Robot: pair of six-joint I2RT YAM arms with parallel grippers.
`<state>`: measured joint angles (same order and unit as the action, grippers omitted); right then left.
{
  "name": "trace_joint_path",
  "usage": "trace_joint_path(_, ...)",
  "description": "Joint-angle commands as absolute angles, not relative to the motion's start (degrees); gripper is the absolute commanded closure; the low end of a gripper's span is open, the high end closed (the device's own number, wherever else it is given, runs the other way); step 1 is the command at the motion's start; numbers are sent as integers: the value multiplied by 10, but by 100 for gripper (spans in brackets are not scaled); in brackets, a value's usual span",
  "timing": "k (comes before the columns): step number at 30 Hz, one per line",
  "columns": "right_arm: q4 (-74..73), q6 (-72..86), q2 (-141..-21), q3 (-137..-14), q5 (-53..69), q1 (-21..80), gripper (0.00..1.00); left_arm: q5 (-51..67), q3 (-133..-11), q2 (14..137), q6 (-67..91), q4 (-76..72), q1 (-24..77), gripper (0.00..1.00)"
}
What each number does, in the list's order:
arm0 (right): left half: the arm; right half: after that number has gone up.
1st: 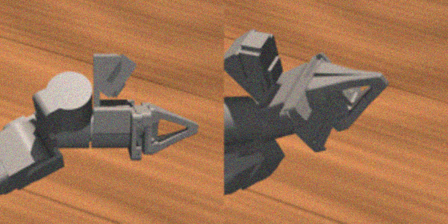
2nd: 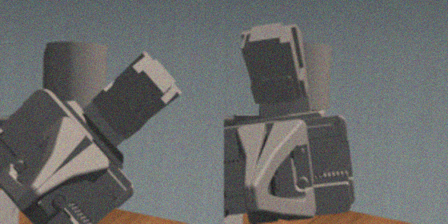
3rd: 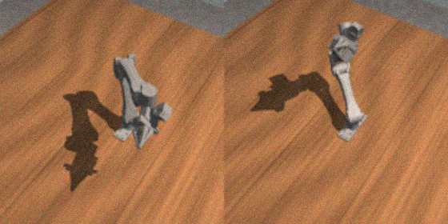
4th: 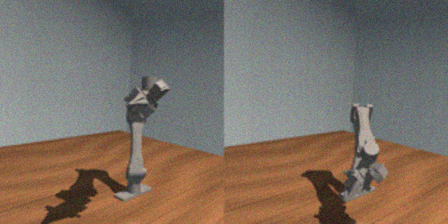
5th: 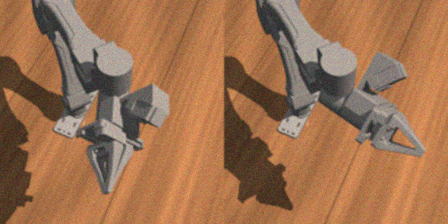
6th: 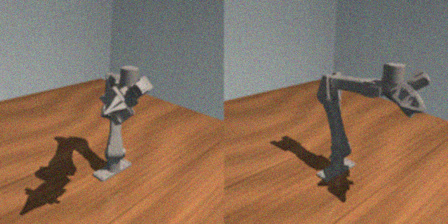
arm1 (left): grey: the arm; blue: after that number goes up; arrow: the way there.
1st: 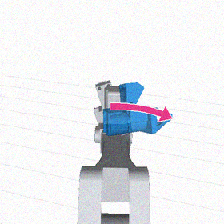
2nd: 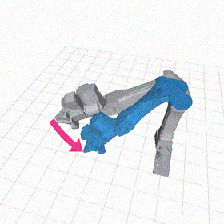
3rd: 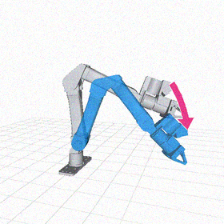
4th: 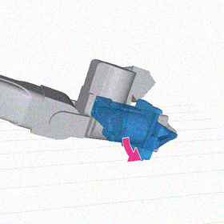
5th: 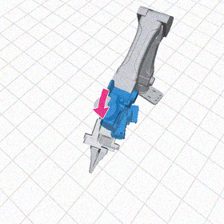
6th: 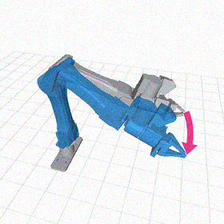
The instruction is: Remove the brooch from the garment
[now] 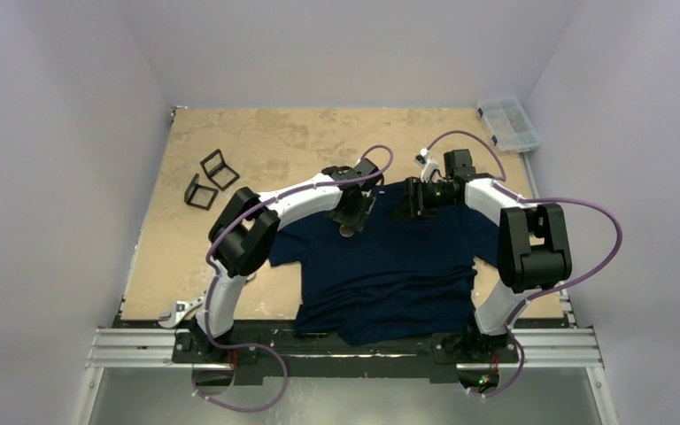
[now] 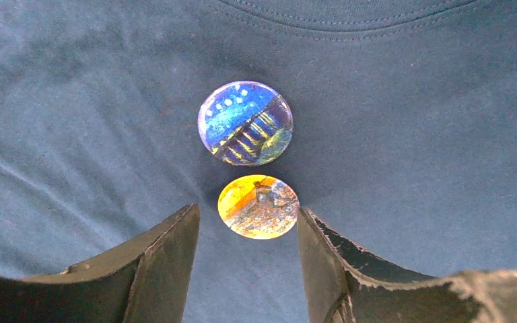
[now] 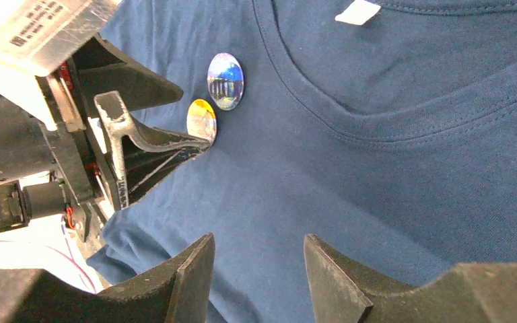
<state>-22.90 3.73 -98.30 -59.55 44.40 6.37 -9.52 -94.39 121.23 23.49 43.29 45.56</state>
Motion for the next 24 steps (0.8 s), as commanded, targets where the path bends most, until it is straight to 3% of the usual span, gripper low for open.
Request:
trace_joint_path(1,-223,38,-971,-603,437,65,45,-99,-964,1222,237,436,457,46)
trace_joint_path(8,-222,36,-971,-604,435,66,44,-105,-958,1240,235,441,458,46)
trace_joint_path(13,-215,37,-968,-601,440,66,44,-97,-957,1234,218,441,456,52)
trace_joint_path(16,-214,38,-970,-600,446,66,44,-95,-957,1221,203,436,456,46)
trace_joint_path(20,-213,37,-975,-603,447,65,43,-117,-971,1214,200,448,458,27)
trace_joint_path(24,-213,36,-975,-604,447,65,43,-123,-989,1217,200,474,464,30)
